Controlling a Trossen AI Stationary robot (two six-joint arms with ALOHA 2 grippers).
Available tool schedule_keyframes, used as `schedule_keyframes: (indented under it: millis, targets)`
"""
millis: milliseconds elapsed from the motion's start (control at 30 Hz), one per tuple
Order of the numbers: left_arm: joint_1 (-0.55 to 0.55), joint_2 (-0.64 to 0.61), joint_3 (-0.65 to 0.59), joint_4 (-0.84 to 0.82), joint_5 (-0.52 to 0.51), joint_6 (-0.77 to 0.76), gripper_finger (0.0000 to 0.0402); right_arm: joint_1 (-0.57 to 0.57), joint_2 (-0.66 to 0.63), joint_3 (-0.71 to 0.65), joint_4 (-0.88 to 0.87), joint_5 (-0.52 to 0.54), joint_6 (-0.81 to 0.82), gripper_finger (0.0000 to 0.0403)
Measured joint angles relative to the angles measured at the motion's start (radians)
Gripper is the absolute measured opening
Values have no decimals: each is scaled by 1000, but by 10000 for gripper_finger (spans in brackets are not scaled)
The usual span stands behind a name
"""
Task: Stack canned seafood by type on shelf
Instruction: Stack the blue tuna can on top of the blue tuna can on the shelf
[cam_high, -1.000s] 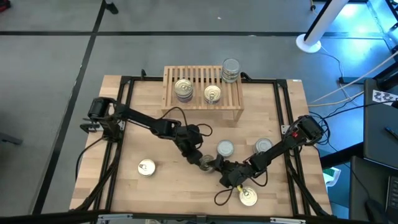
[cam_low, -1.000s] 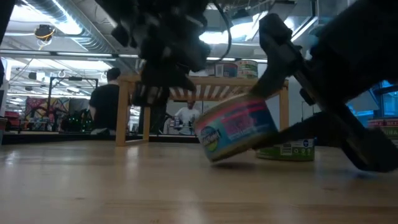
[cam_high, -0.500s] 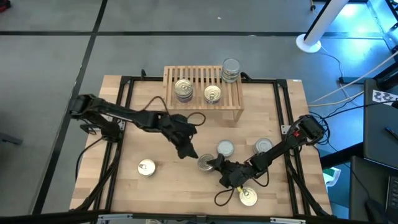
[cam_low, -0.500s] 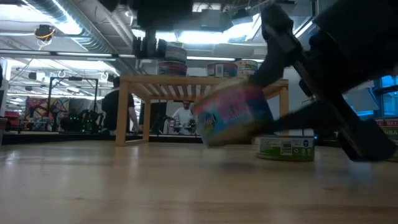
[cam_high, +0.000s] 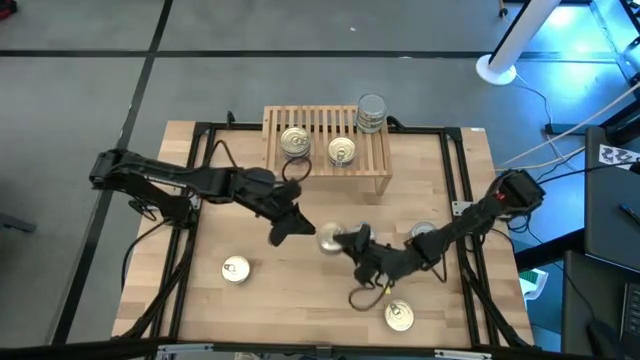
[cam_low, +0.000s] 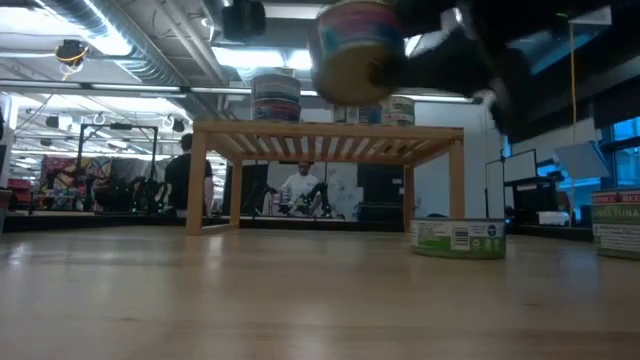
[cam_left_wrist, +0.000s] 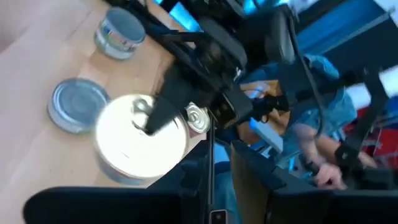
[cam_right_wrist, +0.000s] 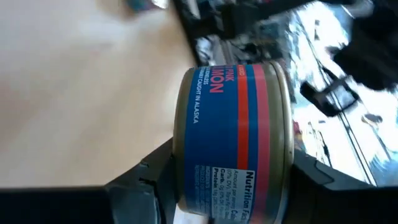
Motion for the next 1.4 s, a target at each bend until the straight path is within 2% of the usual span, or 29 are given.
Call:
schedule_keyframes:
  millis: [233, 367, 500, 600, 733, 1000, 1400]
  targets:
    - [10, -21, -1, 1, -116, 187, 60, -171, -36, 6, 183, -26, -142, 193]
    - [24, -28, -2, 40, -165, 272, 60, -276, -36, 55, 176, -113, -185, 193]
    - [28, -45, -1, 108, -170, 362, 60, -352, -36, 116, 176, -153, -187, 193]
    - [35, -65, 3, 117, -189, 417, 60, -395, -36, 164, 176, -184, -216, 193]
    - [56, -91, 17, 126, -236, 481, 60, -444, -36, 206, 161, -283, -281, 193]
    - [104, -122, 23, 125, -300, 576, 60, -543, -34, 258, 19, -365, -382, 193]
    - [160, -121, 23, 124, -310, 621, 60, -640, -34, 261, 43, -525, -393, 193]
